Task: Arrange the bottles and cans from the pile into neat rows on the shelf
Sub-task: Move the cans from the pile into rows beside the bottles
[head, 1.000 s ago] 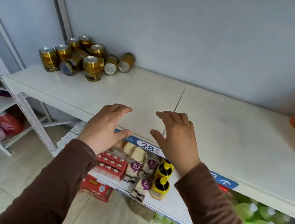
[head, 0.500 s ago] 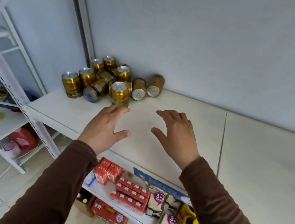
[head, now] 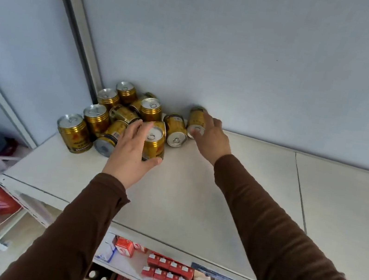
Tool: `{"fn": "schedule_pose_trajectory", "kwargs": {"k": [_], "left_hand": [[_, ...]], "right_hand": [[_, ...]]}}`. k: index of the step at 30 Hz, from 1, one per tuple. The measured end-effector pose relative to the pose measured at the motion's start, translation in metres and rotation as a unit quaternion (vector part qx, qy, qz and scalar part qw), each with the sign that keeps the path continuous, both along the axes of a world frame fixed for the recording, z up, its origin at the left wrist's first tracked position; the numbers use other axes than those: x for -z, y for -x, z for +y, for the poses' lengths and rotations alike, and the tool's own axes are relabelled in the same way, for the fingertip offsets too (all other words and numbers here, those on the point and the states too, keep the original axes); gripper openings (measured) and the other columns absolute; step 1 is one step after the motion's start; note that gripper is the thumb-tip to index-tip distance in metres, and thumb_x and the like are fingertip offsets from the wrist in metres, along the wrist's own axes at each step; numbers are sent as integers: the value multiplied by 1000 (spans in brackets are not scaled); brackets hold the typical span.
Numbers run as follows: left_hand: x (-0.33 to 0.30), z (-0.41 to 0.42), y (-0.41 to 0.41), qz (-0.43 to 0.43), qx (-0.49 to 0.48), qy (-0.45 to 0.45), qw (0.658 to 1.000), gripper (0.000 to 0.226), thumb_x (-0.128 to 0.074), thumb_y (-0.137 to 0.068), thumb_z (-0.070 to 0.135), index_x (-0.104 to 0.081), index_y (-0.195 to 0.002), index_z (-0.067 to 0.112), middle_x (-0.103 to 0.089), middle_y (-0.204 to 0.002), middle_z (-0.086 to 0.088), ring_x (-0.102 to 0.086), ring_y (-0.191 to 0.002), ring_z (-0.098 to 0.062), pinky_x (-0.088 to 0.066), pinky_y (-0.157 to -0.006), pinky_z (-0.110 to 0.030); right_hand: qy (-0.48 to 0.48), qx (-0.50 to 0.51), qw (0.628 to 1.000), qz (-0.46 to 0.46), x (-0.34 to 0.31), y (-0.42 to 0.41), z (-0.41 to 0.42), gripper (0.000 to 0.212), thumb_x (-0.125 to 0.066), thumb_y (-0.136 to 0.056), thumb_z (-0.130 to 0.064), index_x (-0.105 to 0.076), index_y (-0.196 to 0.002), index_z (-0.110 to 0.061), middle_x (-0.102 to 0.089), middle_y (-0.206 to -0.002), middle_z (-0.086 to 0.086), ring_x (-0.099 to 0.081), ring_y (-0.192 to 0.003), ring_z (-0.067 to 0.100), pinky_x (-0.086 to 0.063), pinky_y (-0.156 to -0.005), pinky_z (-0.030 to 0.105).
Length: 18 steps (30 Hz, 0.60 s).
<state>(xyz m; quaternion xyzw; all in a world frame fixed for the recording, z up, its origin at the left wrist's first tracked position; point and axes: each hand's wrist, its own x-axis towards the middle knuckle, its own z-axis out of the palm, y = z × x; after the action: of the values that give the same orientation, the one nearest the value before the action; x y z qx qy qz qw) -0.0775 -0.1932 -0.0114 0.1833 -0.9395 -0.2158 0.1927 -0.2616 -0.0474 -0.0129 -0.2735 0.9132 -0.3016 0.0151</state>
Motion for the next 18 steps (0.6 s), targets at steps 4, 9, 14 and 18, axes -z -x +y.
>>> {"fn": "schedule_pose_trajectory", "kwargs": {"k": [4, 9, 14, 18], "left_hand": [[6, -20, 16, -21, 17, -48, 998, 88, -77, -81, 40, -24, -150, 27, -34, -153, -6, -33, -140, -27, -33, -114, -43], [14, -34, 24, 2, 47, -49, 998, 80, -79, -78, 40, -33, -142, 27, -47, -138, -6, -46, -128, -26, -43, -104, -40], [18, -36, 25, 17, 111, -60, 992, 79, -82, -76, 38, -37, -141, 31, -48, -140, 2, -47, -127, -19, -43, -102, -34], [20, -17, 30, 15, 223, -73, 972, 85, -80, -79, 32, -30, -148, 35, -45, -146, 7, -41, -132, -10, -33, -104, -22]], "right_hand": [[17, 92, 993, -67, 7, 22, -35, 78, -50, -91, -61, -26, -146, -11, -54, -132, 19, -55, -118, 39, -43, -93, 40], [5, 150, 986, -73, 20, 32, -51, 77, -54, -84, -68, -39, -132, -10, -64, -120, 14, -62, -108, 35, -45, -81, 35], [-1, 122, 991, -50, 16, 31, -13, 67, -66, -78, -57, -48, -133, -23, -61, -117, 8, -59, -103, 28, -40, -77, 29], [-15, 56, 997, -56, 3, 17, 43, 68, -76, -73, -45, -49, -134, -35, -54, -118, 0, -56, -102, 20, -43, -82, 28]]}}
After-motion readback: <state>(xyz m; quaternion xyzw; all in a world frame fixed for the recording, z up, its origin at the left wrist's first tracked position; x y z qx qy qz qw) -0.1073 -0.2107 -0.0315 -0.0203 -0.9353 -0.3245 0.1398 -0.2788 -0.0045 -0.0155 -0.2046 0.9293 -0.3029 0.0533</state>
